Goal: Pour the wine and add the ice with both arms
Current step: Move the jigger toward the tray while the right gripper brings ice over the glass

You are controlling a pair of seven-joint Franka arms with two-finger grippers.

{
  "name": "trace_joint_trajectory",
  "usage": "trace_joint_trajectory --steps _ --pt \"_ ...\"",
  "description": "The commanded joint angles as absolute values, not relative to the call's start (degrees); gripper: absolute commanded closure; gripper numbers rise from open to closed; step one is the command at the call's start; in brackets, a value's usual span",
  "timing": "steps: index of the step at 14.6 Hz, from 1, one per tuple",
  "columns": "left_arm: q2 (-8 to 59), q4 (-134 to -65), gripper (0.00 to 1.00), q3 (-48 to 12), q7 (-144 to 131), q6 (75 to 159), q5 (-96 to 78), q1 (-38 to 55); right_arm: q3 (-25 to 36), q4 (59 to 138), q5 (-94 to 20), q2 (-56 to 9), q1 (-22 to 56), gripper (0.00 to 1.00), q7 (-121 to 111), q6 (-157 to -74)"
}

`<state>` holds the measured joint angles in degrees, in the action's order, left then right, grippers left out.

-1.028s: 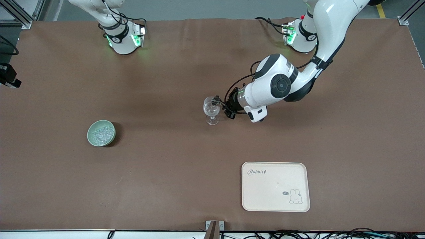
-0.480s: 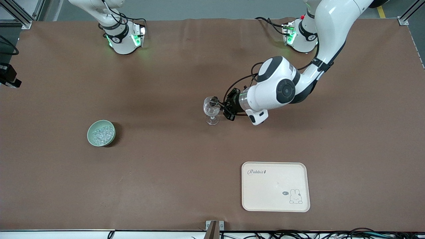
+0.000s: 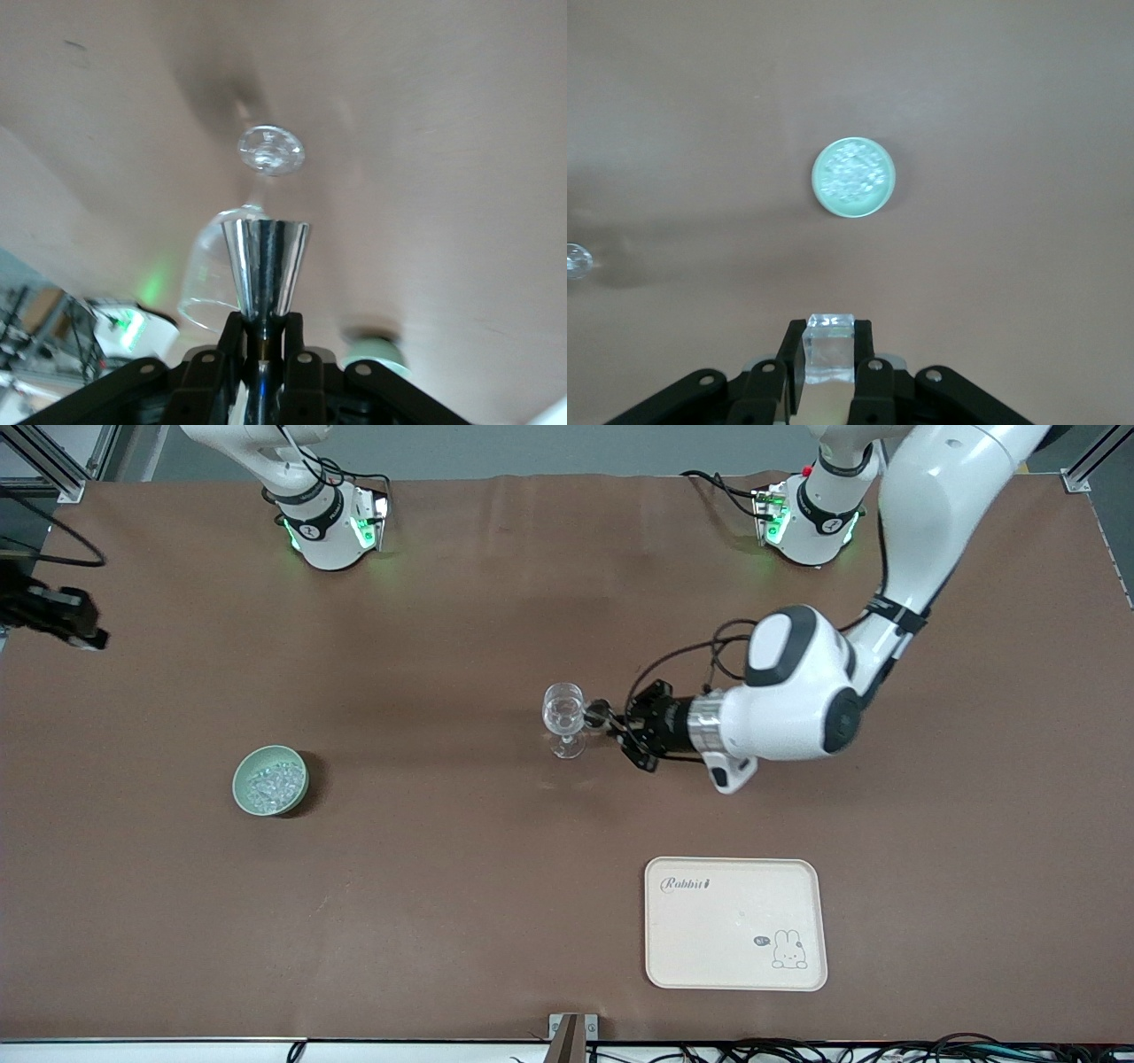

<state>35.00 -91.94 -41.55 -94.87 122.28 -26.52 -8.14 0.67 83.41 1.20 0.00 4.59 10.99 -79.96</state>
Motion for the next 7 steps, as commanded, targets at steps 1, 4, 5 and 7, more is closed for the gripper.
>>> trace_joint_trajectory --steps 1,4,5,7 --pt "41.12 -84.48 1.00 -42.36 -92.65 120.15 -28.38 -12.55 0.88 82.79 1.14 -1.05 13.15 0.99 21.41 -79.54" --pt "46.57 -78.94 1.00 -42.10 -86.85 120.15 -33.91 -16.86 0.79 82.36 -3.23 -5.17 19.58 0.99 32.31 -81.99" --pt "47.97 -77.88 1.00 -42.10 -85.10 120.15 -34.97 -18.62 -0.51 82.18 -3.60 -6.84 21.51 0.99 37.13 -83.92" --pt "50.88 -75.86 1.00 -42.01 -83.68 120.41 -36.03 -21.52 -7.17 82.00 -2.99 -10.70 22.06 0.99 46.88 -89.09"
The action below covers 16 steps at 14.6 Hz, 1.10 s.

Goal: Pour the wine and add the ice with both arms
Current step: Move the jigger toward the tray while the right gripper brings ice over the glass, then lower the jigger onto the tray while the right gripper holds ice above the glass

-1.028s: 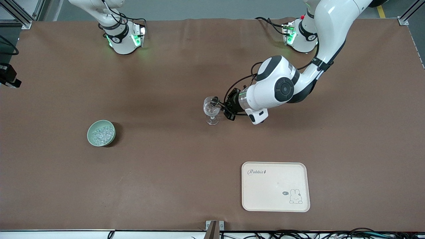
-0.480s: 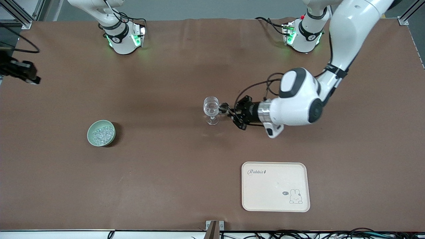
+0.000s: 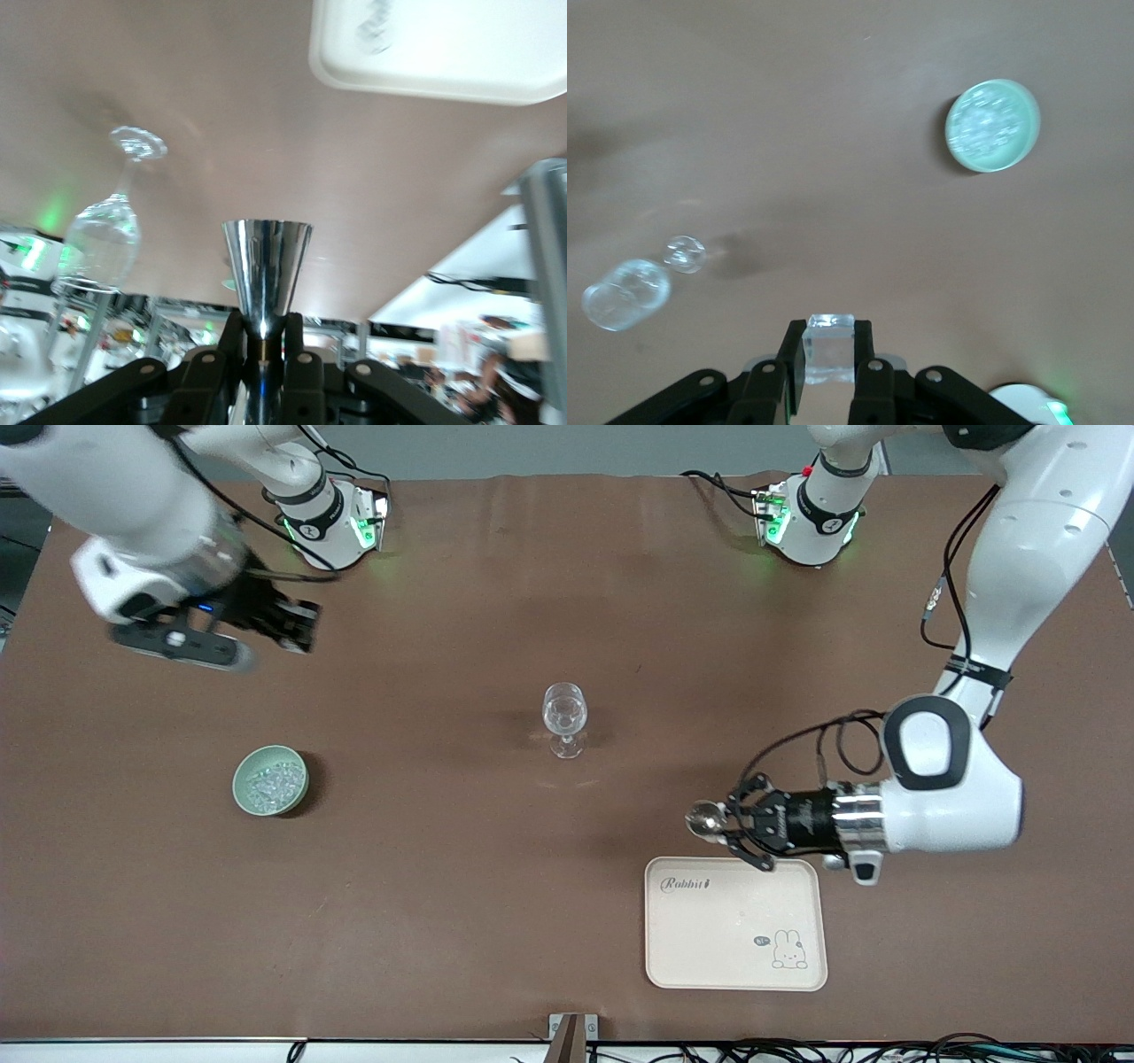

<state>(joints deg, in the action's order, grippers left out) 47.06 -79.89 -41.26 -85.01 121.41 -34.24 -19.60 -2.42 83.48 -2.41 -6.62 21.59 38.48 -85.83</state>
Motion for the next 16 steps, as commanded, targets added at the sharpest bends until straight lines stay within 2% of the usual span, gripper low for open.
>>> trace_joint_trajectory --steps 1,3,5,9,13,16 --pt "51.93 -75.15 1.00 -41.84 -83.15 120.76 -35.95 -22.49 -10.34 82.00 -2.55 -12.72 22.23 0.99 51.81 -91.56" --pt "52.99 -74.62 1.00 -37.20 -79.04 121.02 -36.12 -22.85 -15.01 81.91 0.86 -16.15 24.07 0.99 61.47 -95.95" --pt "55.88 -72.87 1.00 -35.51 -74.73 121.90 -37.78 -23.55 -17.31 81.83 2.28 -19.59 26.44 0.99 69.49 -100.62" --pt "61.25 -70.93 1.00 -35.42 -69.27 129.62 -41.12 -23.73 -17.75 81.74 2.29 -24.68 30.05 0.99 75.05 -106.77" --pt "64.33 -71.45 1.00 -35.16 -62.51 130.43 -47.44 -23.90 -17.75 78.84 2.72 -29.96 31.20 0.99 75.15 -108.46" --pt "66.44 -72.24 1.00 -34.81 -56.97 130.43 -51.75 -23.91 -17.84 79.01 4.82 -30.58 31.73 0.98 75.06 -108.46"
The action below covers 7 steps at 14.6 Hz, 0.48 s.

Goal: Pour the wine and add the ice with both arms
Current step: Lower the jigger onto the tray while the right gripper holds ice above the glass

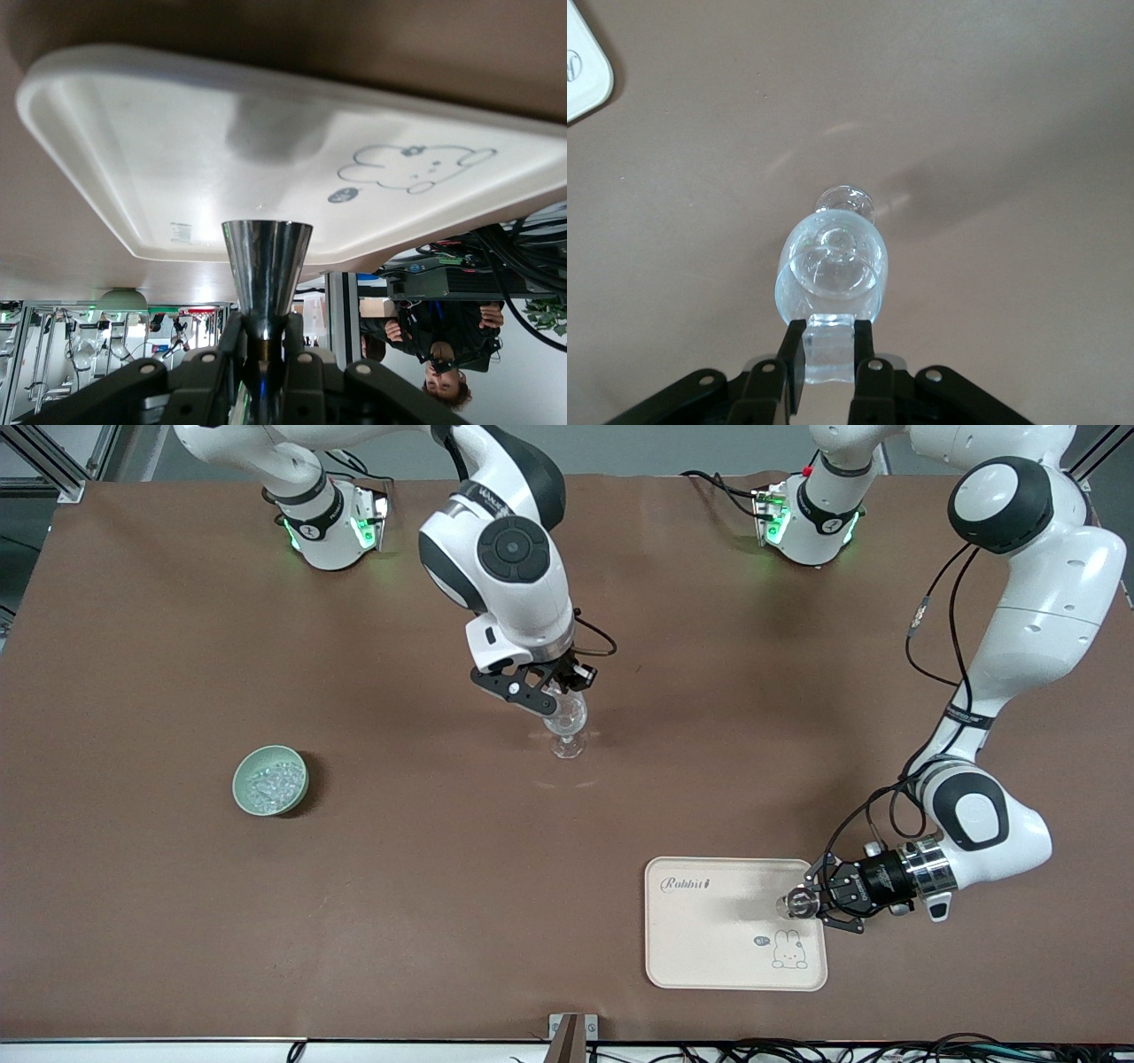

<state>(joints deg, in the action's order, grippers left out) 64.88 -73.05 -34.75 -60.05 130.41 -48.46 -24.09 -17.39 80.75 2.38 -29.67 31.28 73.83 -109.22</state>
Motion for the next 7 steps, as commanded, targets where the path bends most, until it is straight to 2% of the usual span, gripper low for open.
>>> trace_joint_trajectory --steps 1,5,7 --pt "66.62 -72.33 1.00 -34.80 -56.08 130.43 -52.90 -23.82 -17.84 79.01 5.79 -30.76 31.73 0.98 74.88 -108.46" --pt "67.23 -72.60 0.97 -34.37 -54.93 130.34 -53.26 -23.82 -17.84 78.93 5.71 -31.55 31.64 0.96 74.71 -108.63" --pt "67.41 -72.86 0.82 -34.28 -54.41 130.34 -53.26 -23.82 -17.84 79.01 5.54 -31.73 31.73 0.96 74.97 -108.63"
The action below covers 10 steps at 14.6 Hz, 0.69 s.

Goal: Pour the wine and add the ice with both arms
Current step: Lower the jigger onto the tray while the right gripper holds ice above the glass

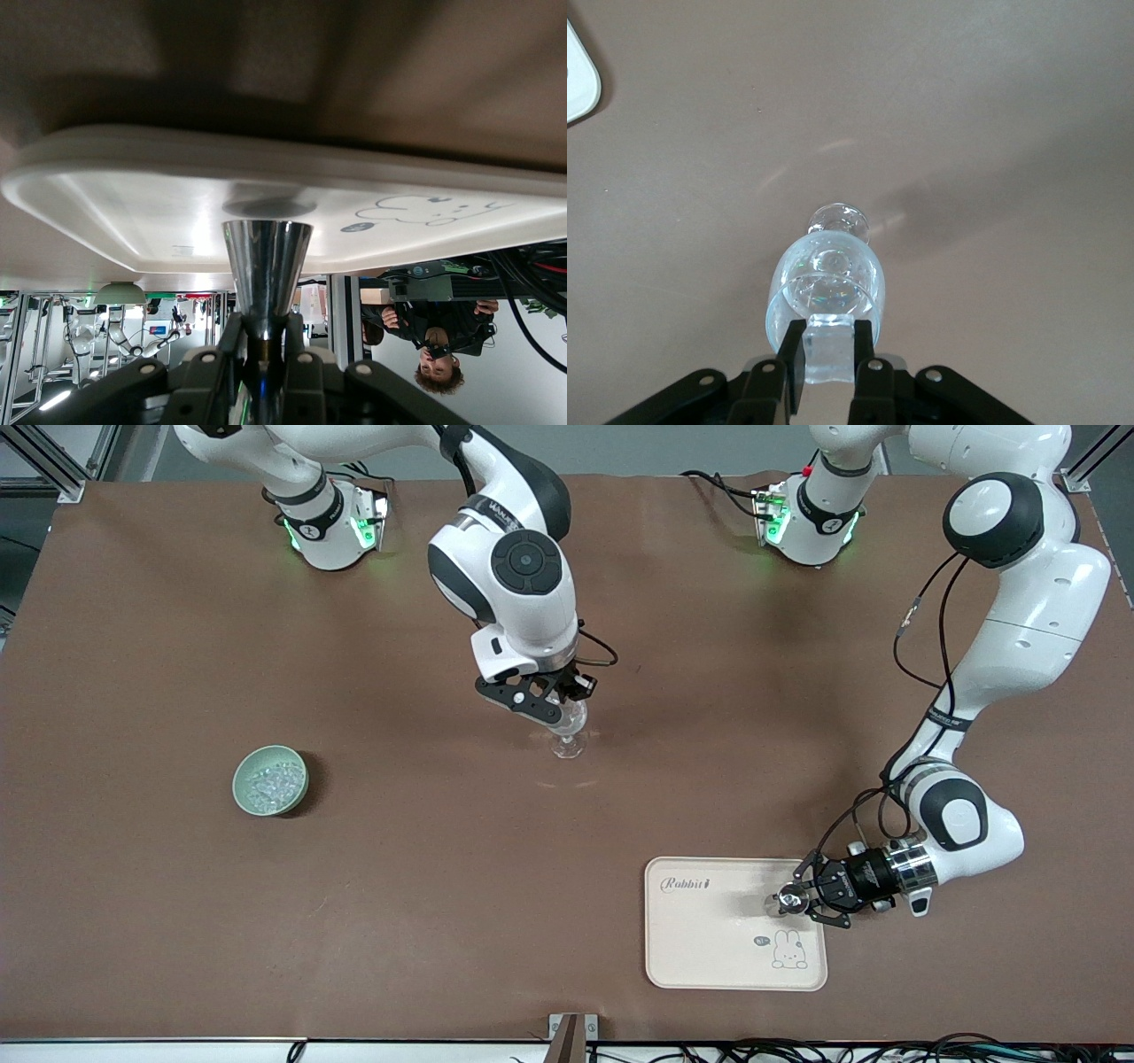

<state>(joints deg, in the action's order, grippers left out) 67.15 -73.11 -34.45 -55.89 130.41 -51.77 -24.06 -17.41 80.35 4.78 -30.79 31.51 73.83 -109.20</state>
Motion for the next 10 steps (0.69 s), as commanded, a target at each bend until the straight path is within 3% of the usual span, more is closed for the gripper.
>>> trace_joint_trajectory --steps 1,5,7,8,9,10 --pt "67.76 -72.86 0.72 -34.28 -53.97 130.34 -53.26 -23.82 -17.84 78.93 5.54 -32.16 31.82 0.95 75.23 -108.72" --pt "68.03 -72.95 0.61 -34.10 -53.88 130.17 -53.00 -23.82 -17.84 78.84 5.54 -32.96 31.90 0.93 75.06 -110.39" --pt "67.94 -72.86 0.41 -34.01 -54.05 129.99 -52.91 -23.91 -17.84 78.93 5.45 -33.05 31.91 0.92 74.97 -110.48" --pt "67.77 -72.95 0.25 -34.01 -53.97 129.99 -52.82 -23.82 -17.93 78.93 5.45 -33.05 31.90 0.90 74.97 -110.48" --pt "67.42 -72.95 0.00 -34.01 -53.96 129.90 -52.47 -23.82 -17.84 78.93 5.45 -33.13 31.90 0.87 74.97 -110.48" --pt "67.15 -73.73 0.00 -34.01 -53.96 129.73 -52.12 -24.17 -17.93 78.93 5.36 -33.22 31.90 0.83 74.88 -110.48"
